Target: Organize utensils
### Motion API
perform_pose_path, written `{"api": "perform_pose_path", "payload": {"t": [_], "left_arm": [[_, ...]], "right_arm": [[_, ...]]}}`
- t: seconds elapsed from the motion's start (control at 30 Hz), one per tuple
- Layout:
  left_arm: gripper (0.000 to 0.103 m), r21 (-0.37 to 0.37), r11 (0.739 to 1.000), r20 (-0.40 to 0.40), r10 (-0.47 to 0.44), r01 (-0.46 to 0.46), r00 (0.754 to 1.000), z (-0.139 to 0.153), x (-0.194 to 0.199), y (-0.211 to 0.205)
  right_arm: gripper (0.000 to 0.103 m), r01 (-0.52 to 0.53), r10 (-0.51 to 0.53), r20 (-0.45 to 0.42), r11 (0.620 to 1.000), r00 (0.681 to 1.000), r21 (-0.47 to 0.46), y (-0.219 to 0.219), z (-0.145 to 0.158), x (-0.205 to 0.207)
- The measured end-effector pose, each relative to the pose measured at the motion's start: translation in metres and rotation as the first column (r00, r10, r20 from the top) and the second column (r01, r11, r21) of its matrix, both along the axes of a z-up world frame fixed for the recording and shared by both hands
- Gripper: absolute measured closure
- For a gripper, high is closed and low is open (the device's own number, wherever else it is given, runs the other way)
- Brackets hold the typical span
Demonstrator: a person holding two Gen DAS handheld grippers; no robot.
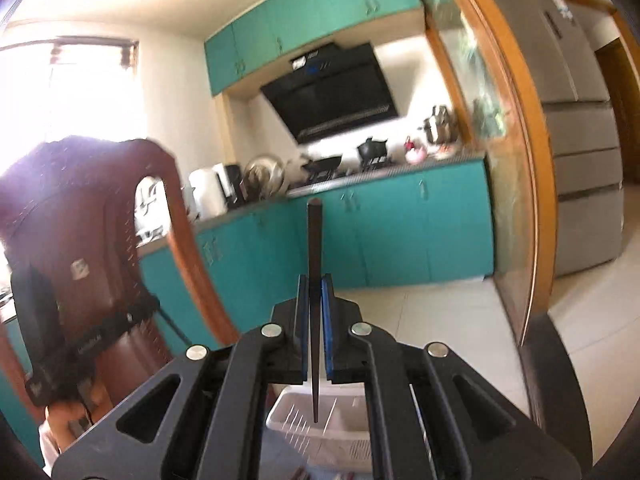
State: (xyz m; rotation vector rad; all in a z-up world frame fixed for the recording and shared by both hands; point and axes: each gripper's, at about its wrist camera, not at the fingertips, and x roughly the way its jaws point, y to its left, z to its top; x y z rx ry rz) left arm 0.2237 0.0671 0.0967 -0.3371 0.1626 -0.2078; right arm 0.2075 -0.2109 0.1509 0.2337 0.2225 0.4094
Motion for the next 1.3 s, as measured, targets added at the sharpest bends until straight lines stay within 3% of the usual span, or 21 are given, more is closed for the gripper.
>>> {"api": "perform_pose_path", "payload": {"t": [0.13, 0.27, 0.4, 0.57, 0.63, 0.7, 0.77, 0.87, 0.97, 1.03, 1.13, 1.17, 1.2, 1.23, 1.27, 1.3], "left_arm": [[0.096, 0.036, 0.999, -0.064, 0.020, -0.017, 0.998, -0.035, 0.035, -0.016], [0.096, 0.103, 0.995, -0.144, 0.033, -0.018, 0.989, -0.066, 0.057, -0.034], [0.096, 0.127, 0.992, -0.173, 0.039, -0.017, 0.984, -0.072, 0.062, -0.037], [0.096, 0.138, 0.990, -0.180, 0.043, -0.018, 0.983, -0.083, 0.065, -0.041], [0.095, 0.147, 0.989, -0.181, 0.045, -0.018, 0.982, -0.086, 0.059, -0.041], [0.086, 0.158, 0.987, -0.178, 0.045, -0.016, 0.983, -0.087, 0.052, -0.043], [0.077, 0.175, 0.984, -0.163, 0.052, -0.023, 0.985, -0.088, 0.041, -0.042], [0.076, 0.208, 0.978, -0.140, 0.056, -0.026, 0.989, -0.089, 0.021, -0.041], [0.074, 0.253, 0.966, -0.109, 0.088, -0.057, 0.990, -0.094, 0.000, -0.039], [0.074, 0.260, 0.964, -0.127, 0.086, -0.050, 0.988, -0.103, -0.007, -0.038], [0.074, 0.289, 0.956, -0.175, 0.098, -0.044, 0.980, -0.120, -0.008, -0.038], [0.074, 0.296, 0.954, -0.188, 0.100, -0.041, 0.977, -0.123, -0.007, -0.038], [0.074, 0.298, 0.954, -0.197, 0.100, -0.038, 0.975, -0.124, -0.008, -0.037], [0.073, 0.298, 0.954, -0.198, 0.100, -0.038, 0.975, -0.125, -0.009, -0.036], [0.070, 0.298, 0.954, -0.195, 0.103, -0.041, 0.975, -0.124, -0.011, -0.034], [0.068, 0.298, 0.953, -0.189, 0.108, -0.048, 0.976, -0.123, -0.014, -0.032]], "right_arm": [[0.096, 0.073, -0.074, -0.014, 0.995, 0.997, -0.060, 0.012, -0.021, 0.027], [0.096, 0.069, -0.080, -0.120, 0.993, 0.990, -0.098, 0.021, -0.067, 0.043], [0.096, 0.061, -0.077, -0.185, 0.994, 0.980, -0.094, 0.022, -0.097, 0.044], [0.096, 0.076, -0.094, -0.190, 0.992, 0.977, -0.100, 0.019, -0.111, 0.036], [0.091, 0.089, -0.105, -0.194, 0.992, 0.975, -0.093, 0.012, -0.112, 0.028], [0.067, 0.101, -0.116, -0.193, 0.991, 0.974, -0.083, 0.002, -0.115, 0.018], [0.052, 0.125, -0.131, -0.181, 0.991, 0.975, -0.047, -0.016, -0.117, 0.003], [0.050, 0.152, -0.151, -0.191, 0.988, 0.970, -0.012, -0.045, -0.123, -0.020], [0.050, 0.155, -0.132, -0.292, 0.986, 0.947, 0.056, -0.070, -0.140, -0.041], [0.050, 0.115, -0.053, -0.440, 0.987, 0.897, 0.115, -0.076, -0.168, -0.051], [0.050, 0.022, 0.054, -0.649, 0.994, 0.759, 0.108, -0.053, -0.218, -0.058], [0.050, -0.025, 0.092, -0.720, 0.994, 0.687, 0.103, -0.037, -0.238, -0.064], [0.050, -0.054, 0.122, -0.754, 0.992, 0.645, 0.114, -0.025, -0.248, -0.066], [0.050, -0.097, 0.172, -0.800, 0.985, 0.575, 0.142, -0.008, -0.265, -0.071], [0.051, -0.118, 0.201, -0.826, 0.979, 0.527, 0.164, 0.003, -0.276, -0.074], [0.051, -0.125, 0.216, -0.838, 0.976, 0.501, 0.177, 0.012, -0.283, -0.076]]}}
